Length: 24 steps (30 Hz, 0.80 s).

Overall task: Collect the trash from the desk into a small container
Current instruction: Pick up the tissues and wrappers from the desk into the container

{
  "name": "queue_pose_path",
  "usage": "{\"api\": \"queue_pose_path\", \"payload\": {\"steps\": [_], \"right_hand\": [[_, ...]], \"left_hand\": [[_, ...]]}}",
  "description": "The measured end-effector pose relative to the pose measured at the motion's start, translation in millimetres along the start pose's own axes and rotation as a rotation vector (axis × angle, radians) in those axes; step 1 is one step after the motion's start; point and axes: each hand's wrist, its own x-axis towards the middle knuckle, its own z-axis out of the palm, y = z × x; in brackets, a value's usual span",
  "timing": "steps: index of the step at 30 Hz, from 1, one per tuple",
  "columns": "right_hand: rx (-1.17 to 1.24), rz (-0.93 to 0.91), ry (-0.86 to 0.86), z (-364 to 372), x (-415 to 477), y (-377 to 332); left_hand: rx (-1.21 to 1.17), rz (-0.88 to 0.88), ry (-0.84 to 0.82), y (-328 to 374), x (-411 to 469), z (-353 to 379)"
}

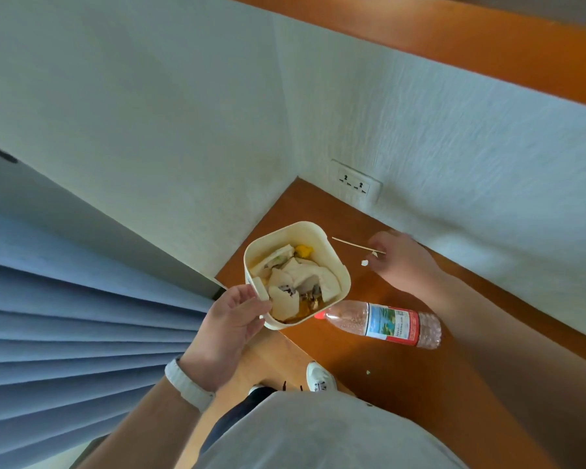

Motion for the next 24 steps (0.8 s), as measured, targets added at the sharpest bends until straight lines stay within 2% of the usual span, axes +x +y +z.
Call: {"api": "queue_pose_path", "payload": {"steps": [2,8,17,20,24], "right_hand": [[-0.03,0.044,-0.064,15,11,16],[-0.139,0.026,-0.139,47,29,24],[-0.128,0.044,-0.146,57,28,16],[-0.011,0.064,-0.089,42,22,4],[0.201,0.016,0.126,0,10,-25]], "left_hand": [[-0.004,0.002,0.004,0,1,1],[-0.029,-0.006,0.019,3,1,2],[-0.043,-0.006,0.051,4,0,0],[-0.037,-0.002,0.048,3,1,1],[-0.023,0.0,0.028,1,1,3]]}}
